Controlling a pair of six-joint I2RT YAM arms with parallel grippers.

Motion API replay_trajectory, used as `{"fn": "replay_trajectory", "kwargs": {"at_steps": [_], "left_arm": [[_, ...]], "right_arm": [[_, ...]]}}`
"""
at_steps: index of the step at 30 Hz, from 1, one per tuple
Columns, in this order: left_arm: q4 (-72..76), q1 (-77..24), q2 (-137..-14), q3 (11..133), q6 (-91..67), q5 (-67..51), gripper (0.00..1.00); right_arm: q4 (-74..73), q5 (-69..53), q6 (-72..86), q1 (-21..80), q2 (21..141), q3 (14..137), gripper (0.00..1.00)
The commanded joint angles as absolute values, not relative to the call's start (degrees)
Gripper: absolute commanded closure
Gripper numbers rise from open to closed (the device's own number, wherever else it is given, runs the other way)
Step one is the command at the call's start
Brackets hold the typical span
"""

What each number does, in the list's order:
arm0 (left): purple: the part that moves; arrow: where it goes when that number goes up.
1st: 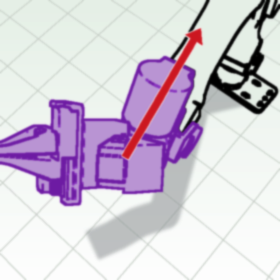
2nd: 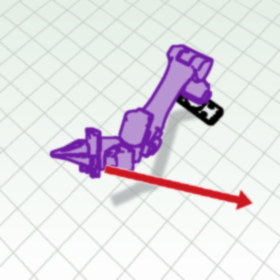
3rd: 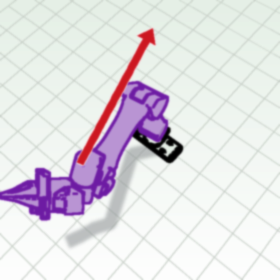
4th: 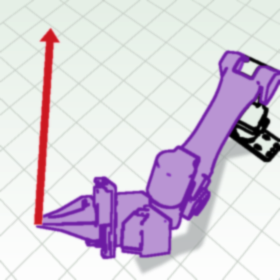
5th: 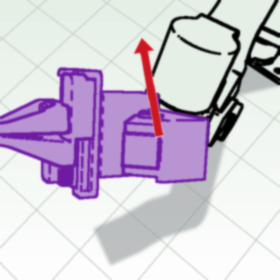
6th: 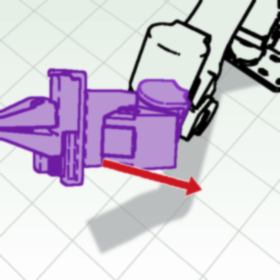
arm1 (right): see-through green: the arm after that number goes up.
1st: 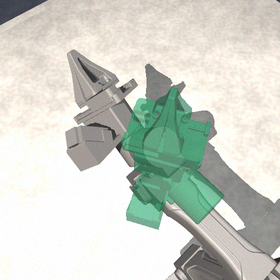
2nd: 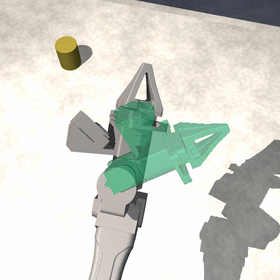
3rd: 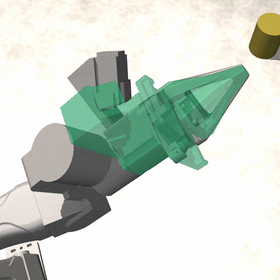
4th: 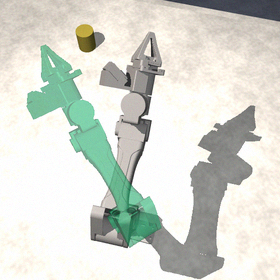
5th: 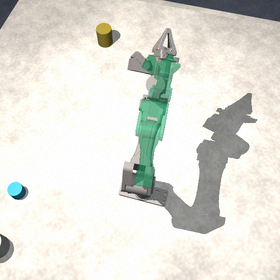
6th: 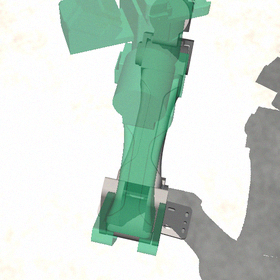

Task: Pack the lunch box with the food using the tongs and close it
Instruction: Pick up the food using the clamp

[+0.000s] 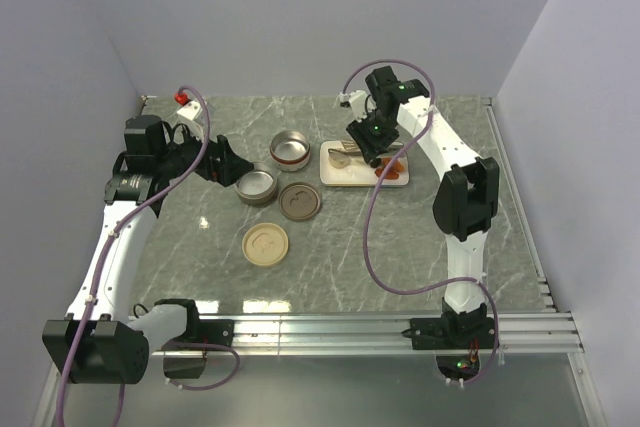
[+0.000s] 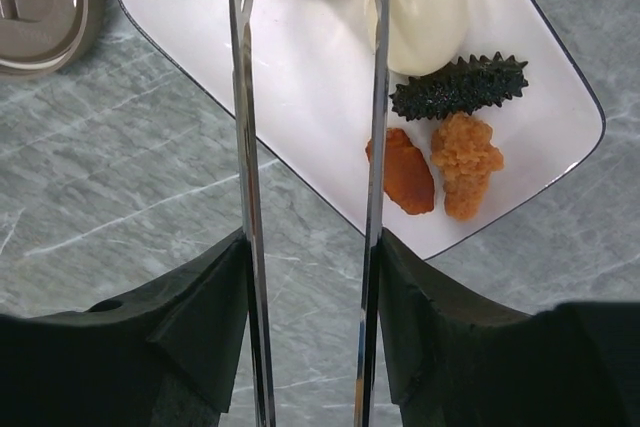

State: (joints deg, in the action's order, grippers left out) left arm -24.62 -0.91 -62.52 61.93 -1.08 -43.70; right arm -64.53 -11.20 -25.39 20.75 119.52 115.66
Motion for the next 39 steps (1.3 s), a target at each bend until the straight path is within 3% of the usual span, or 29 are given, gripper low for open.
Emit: {"fn": "replay_trajectory", "kwargs": {"at_steps": [1,13,39], "left_arm": [[-23.2,-1.1,-62.1,62.1,-0.6,-44.1,0.01],[-23.2,-1.0,-62.0,62.1,-0.6,-43.9,0.01],[-23.2,-1.1,-62.4,62.8,-1.1,-43.6,0.0]], "right_arm": [[-65.6,-11.6,-26.2,21.4,120.6,119.2,0.45],[-66.3,-12.7,-26.0,21.4,119.6,119.4,0.63],[-66.4,-21.0,-19.8,21.4,115.9,129.4,0.68]]}}
